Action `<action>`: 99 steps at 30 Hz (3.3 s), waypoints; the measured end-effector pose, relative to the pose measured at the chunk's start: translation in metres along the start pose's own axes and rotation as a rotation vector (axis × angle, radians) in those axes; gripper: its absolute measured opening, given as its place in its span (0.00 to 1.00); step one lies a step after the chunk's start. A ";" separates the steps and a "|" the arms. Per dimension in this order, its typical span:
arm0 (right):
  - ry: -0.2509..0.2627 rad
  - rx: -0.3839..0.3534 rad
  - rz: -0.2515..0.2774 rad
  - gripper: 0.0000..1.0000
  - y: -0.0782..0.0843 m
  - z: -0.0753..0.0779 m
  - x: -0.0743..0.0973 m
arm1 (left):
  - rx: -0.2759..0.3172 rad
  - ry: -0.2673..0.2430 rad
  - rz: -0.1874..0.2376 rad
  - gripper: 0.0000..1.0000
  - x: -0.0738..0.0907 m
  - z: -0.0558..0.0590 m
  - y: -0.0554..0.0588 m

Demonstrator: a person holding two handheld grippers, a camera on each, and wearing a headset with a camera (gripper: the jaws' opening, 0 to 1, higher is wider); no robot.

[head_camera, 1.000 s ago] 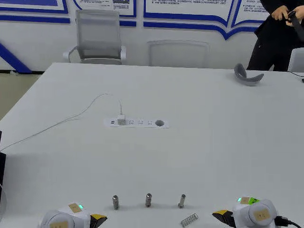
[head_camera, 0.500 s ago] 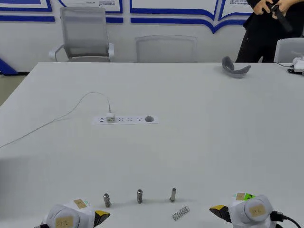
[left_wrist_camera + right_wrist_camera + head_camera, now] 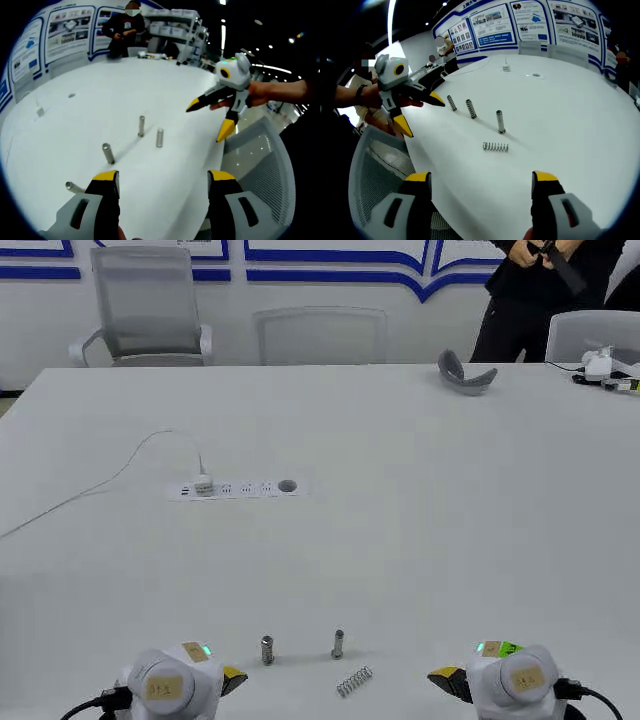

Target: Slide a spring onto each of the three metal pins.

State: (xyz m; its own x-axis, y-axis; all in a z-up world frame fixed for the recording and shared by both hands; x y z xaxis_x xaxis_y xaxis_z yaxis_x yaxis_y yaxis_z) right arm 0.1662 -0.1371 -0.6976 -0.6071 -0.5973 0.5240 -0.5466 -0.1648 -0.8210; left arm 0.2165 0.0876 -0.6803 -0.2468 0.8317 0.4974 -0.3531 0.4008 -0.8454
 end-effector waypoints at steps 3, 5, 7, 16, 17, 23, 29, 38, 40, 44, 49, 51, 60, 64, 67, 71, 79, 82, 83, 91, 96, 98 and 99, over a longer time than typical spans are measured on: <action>-0.002 0.001 -0.003 0.84 0.001 0.002 0.001 | -0.008 0.010 -0.007 0.73 -0.005 0.000 -0.002; -0.006 0.006 -0.007 0.84 0.002 0.002 0.001 | -0.015 0.016 -0.012 0.73 -0.007 0.000 -0.003; -0.007 0.007 -0.009 0.84 0.002 0.003 0.001 | -0.021 0.022 -0.017 0.73 -0.010 0.001 -0.004; -0.015 0.002 -0.008 0.84 0.002 0.002 -0.001 | -0.059 0.044 -0.056 0.71 -0.025 0.000 -0.009; -0.016 0.002 -0.007 0.84 0.002 0.002 -0.001 | -0.062 0.046 -0.060 0.71 -0.027 0.000 -0.011; -0.014 -0.003 -0.002 0.83 0.000 0.002 0.000 | -0.073 0.059 -0.069 0.65 -0.040 0.002 -0.015; -0.014 -0.008 -0.005 0.83 0.002 0.002 0.002 | -0.080 0.059 -0.084 0.60 -0.058 0.002 -0.018; -0.011 -0.021 -0.010 0.83 0.007 0.002 0.005 | -0.019 0.039 -0.080 0.51 -0.087 0.000 -0.020; -0.011 -0.023 -0.013 0.83 0.008 0.002 0.006 | -0.012 0.032 -0.082 0.48 -0.093 -0.001 -0.019; -0.013 -0.026 -0.014 0.82 0.010 0.002 0.006 | 0.009 0.018 -0.089 0.42 -0.104 -0.003 -0.015; -0.014 -0.033 -0.014 0.82 0.012 0.002 0.008 | 0.021 0.006 -0.098 0.36 -0.117 -0.004 -0.009; -0.013 -0.033 -0.016 0.82 0.013 0.002 0.009 | 0.026 -0.002 -0.099 0.34 -0.120 -0.003 -0.009; -0.013 -0.039 -0.010 0.82 0.012 0.003 0.009 | 0.016 -0.012 -0.119 0.26 -0.130 -0.004 -0.002; -0.015 -0.040 -0.010 0.82 0.012 0.004 0.009 | 0.003 -0.020 -0.119 0.23 -0.131 -0.005 0.000; -0.016 -0.040 -0.009 0.82 0.011 0.004 0.009 | -0.025 -0.038 -0.113 0.18 -0.131 -0.005 0.001; -0.015 -0.041 -0.010 0.82 0.012 0.005 0.009 | -0.035 -0.034 -0.120 0.16 -0.132 -0.004 0.004; -0.017 -0.037 -0.015 0.81 0.012 0.005 0.010 | -0.049 -0.046 -0.116 0.11 -0.133 -0.005 0.003; -0.017 -0.036 -0.014 0.81 0.011 0.005 0.010 | -0.043 -0.043 -0.110 0.11 -0.131 -0.004 0.003; -0.017 -0.036 -0.014 0.81 0.011 0.006 0.010 | -0.045 -0.043 -0.109 0.11 -0.130 -0.004 0.003; -0.024 -0.036 -0.010 0.81 0.008 0.005 0.007 | -0.040 -0.044 -0.102 0.11 -0.118 -0.005 0.001; -0.032 -0.045 -0.002 0.80 0.005 0.003 0.004 | -0.041 -0.049 -0.087 0.11 -0.105 -0.006 -0.003; -0.035 -0.052 0.004 0.80 0.004 0.002 0.003 | -0.045 -0.051 -0.081 0.11 -0.099 -0.007 -0.005; -0.036 -0.054 0.006 0.80 0.003 0.001 0.002 | -0.046 -0.052 -0.079 0.11 -0.096 -0.007 -0.005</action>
State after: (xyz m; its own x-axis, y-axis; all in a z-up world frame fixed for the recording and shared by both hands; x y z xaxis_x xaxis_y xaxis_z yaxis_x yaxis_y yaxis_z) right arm 0.1641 -0.1400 -0.6995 -0.5901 -0.6261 0.5097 -0.5737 -0.1190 -0.8103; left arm 0.2479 0.0086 -0.7253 -0.2671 0.7761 0.5712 -0.3315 0.4825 -0.8107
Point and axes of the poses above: the centre of the closed fingertips' face, and the gripper's own axes: x roughly backward along the fingers, z roughly to its right, y roughly out of its underside, the point moved 7 cm from there along x, roughly backward along the fingers, and after that the axes turned 11 degrees about z, right-handed, at the moved point
